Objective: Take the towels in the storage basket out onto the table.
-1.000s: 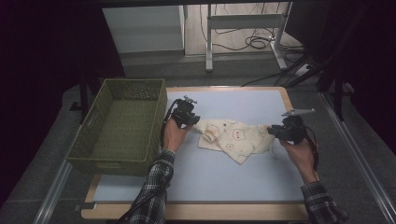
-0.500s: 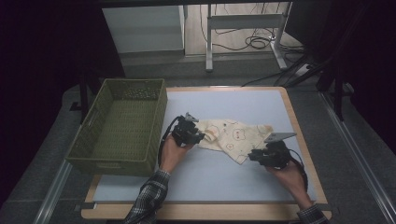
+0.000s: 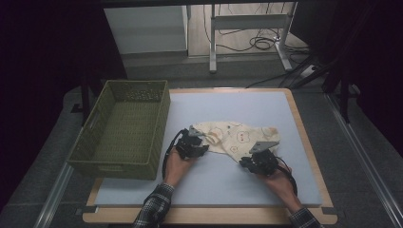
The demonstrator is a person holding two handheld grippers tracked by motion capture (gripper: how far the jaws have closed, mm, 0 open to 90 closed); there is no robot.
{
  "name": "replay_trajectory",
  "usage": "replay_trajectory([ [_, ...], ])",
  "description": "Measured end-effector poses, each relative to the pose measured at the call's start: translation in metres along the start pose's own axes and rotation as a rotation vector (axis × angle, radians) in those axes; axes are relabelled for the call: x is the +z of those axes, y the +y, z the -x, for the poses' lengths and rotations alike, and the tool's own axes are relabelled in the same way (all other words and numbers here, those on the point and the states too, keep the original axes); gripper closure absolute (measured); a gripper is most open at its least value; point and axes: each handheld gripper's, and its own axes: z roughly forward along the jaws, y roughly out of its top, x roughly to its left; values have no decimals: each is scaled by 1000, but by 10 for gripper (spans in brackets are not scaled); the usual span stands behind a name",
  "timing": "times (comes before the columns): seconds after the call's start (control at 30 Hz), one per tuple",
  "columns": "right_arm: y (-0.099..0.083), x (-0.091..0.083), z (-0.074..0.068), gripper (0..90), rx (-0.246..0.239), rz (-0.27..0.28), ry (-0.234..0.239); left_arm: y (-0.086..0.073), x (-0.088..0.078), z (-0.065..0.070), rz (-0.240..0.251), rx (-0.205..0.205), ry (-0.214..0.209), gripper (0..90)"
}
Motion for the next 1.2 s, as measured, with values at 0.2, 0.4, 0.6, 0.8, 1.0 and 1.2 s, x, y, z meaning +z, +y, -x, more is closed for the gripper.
replay_trajectory([
  [0.2,5,-5,4,874,16,-24,35,-1,2,7,14,-46,-14,884],
  [0.4,18,-33,21,875,38,32,1,-11,-13,12,-10,-61,-43,891],
  [0.6,35,-54,44,874,47,53,-62,-28,-29,25,-14,-44,-60,890],
  [0.8,53,-70,67,874,65,70,-130,-45,-45,30,-23,-33,-66,887],
  [1.0,68,-78,86,875,79,67,-173,-56,-56,33,-26,-33,-74,885],
  [1.2,89,-85,112,874,116,67,-220,-61,-63,34,-39,-22,-67,881],
])
